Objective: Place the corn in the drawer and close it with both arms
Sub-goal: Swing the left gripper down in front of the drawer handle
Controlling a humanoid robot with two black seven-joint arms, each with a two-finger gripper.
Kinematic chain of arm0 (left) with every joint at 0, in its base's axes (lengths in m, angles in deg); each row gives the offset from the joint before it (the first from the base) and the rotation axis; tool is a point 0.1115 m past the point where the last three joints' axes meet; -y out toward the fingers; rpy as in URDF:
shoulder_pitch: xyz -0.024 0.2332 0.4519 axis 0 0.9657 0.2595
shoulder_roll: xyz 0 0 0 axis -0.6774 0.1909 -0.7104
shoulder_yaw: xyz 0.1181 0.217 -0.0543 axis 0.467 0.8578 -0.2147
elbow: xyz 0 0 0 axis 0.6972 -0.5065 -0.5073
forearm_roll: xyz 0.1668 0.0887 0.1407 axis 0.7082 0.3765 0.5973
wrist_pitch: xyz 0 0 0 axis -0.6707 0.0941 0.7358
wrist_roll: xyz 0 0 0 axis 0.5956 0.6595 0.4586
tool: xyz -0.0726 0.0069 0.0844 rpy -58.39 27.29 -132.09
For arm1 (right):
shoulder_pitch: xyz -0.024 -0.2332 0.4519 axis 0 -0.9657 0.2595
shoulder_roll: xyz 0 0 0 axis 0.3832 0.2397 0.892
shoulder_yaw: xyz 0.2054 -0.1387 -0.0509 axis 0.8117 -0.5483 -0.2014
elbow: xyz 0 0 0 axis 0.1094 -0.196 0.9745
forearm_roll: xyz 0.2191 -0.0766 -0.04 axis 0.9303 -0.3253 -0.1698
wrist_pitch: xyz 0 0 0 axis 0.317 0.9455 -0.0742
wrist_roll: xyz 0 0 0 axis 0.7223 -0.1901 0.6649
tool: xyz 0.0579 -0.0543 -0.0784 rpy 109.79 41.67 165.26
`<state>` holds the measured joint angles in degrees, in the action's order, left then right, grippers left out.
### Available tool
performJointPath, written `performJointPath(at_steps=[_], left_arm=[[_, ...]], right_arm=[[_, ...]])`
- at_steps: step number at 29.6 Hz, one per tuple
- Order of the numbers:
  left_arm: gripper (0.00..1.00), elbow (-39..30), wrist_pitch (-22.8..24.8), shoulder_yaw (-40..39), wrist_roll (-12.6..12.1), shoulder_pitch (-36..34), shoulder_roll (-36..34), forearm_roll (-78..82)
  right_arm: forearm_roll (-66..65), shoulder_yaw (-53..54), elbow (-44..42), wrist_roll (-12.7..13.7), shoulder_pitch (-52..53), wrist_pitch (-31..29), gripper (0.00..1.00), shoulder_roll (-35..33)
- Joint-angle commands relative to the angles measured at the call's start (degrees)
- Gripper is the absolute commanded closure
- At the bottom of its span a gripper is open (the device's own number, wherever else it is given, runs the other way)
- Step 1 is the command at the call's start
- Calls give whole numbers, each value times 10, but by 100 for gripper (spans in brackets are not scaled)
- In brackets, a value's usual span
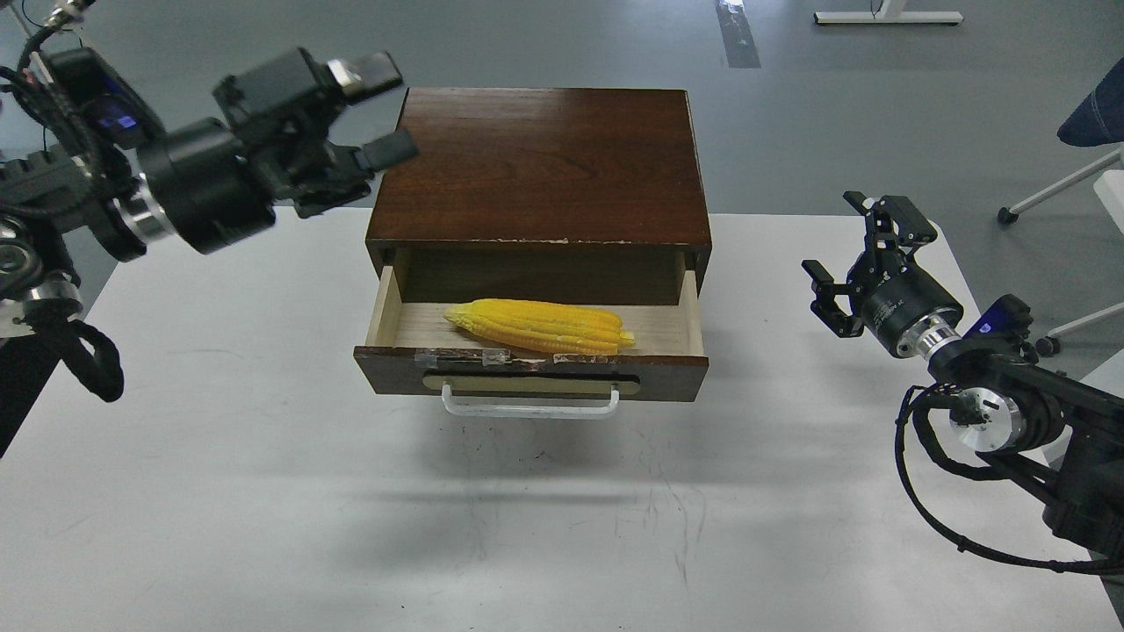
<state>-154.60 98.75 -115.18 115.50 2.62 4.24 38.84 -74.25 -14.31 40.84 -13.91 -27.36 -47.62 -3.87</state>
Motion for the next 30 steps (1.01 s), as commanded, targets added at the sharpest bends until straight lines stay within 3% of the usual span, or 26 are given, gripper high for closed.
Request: performJointPath(at_steps=[1, 5, 9, 10, 19, 30], left_arm=[[3, -46, 0, 8, 0, 11, 83, 162], [13, -46, 0, 34, 0, 25, 147, 263], [75, -43, 0, 74, 0, 55, 156, 292], [100, -41, 0, 89, 0, 75, 156, 293], [100, 20, 0, 82, 0, 235, 143, 207], [100, 91, -57, 63, 0, 243, 147, 94]], right_arm=[[-1, -2, 0, 0, 0, 0, 1, -1], [-1, -3, 0, 0, -4, 0, 1, -1], [-1, -3, 0, 0, -7, 0, 1, -2], [-1, -3, 0, 0, -11, 0, 1, -2], [-1, -3, 2, 0, -19, 0, 1, -3], [-1, -3, 2, 0, -23, 0, 1, -2]])
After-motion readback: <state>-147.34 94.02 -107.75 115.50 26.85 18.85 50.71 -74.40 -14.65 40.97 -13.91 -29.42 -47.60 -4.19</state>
